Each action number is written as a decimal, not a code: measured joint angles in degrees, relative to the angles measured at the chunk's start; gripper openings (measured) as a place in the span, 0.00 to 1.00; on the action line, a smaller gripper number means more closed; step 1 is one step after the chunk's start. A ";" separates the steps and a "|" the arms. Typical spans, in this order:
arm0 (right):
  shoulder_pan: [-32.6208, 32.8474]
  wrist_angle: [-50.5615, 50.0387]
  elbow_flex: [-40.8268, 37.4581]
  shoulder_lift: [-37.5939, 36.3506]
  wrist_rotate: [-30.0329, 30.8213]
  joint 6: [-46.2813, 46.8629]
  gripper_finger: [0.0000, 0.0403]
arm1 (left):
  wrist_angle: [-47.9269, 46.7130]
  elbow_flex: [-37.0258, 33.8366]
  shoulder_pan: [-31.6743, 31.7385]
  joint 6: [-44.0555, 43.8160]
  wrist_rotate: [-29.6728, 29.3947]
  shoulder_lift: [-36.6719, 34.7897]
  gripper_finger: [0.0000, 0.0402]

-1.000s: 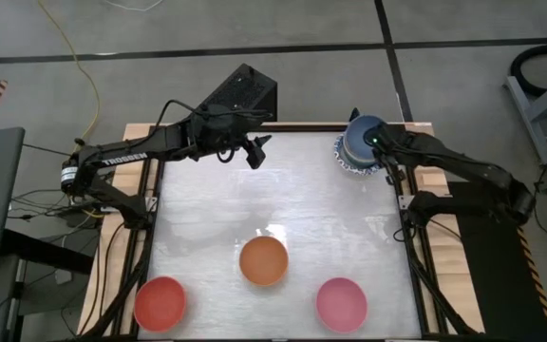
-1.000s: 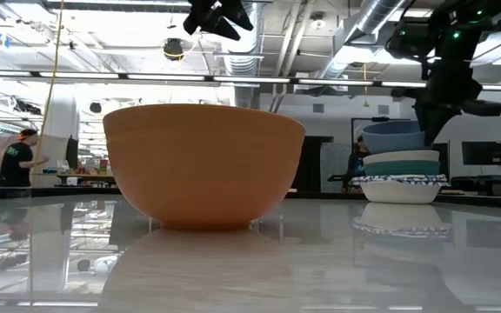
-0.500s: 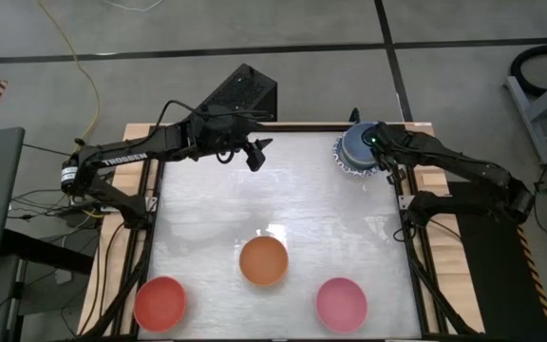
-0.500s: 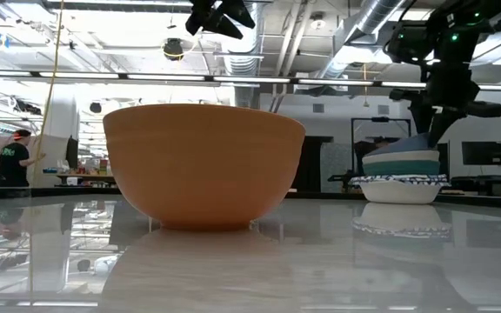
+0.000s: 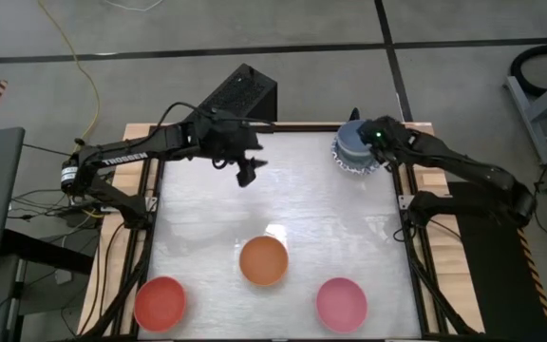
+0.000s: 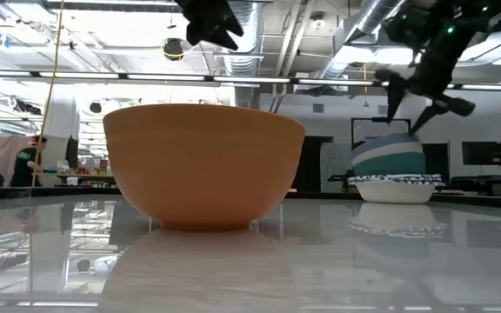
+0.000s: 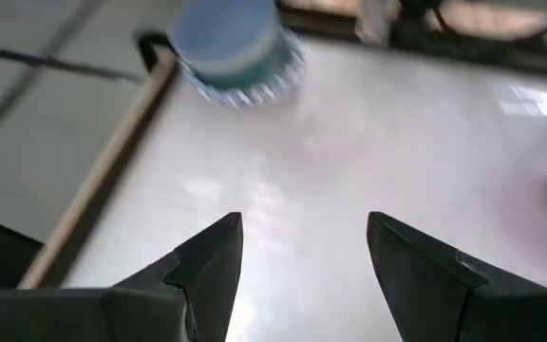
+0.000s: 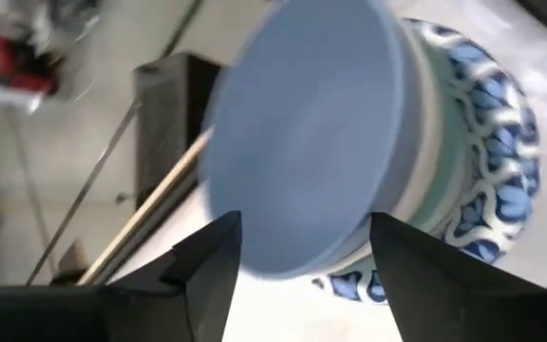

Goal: Nest bowls inside each other
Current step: Stack the blue bowl into the white bowl, then stack the light orange bowl into the blue bowl

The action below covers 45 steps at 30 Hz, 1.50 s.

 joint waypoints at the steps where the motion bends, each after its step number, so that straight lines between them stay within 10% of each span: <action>1: 0.13 0.35 0.02 -0.80 -0.79 -1.90 0.64 | -1.71 0.00 -0.02 0.42 1.30 0.00 0.54; 17: 12.28 -4.94 0.02 -8.01 -2.17 -12.25 0.65 | -5.24 -12.83 -6.84 1.44 18.47 1.57 0.54; 32: 21.36 -5.03 0.02 -7.93 0.74 -14.02 0.65 | 1.70 -16.37 -22.67 -14.95 -1.62 2.91 0.54; 45: 25.08 -4.91 0.02 -7.93 1.17 -17.04 0.65 | 4.47 -16.37 -25.67 -26.88 -4.19 14.25 0.54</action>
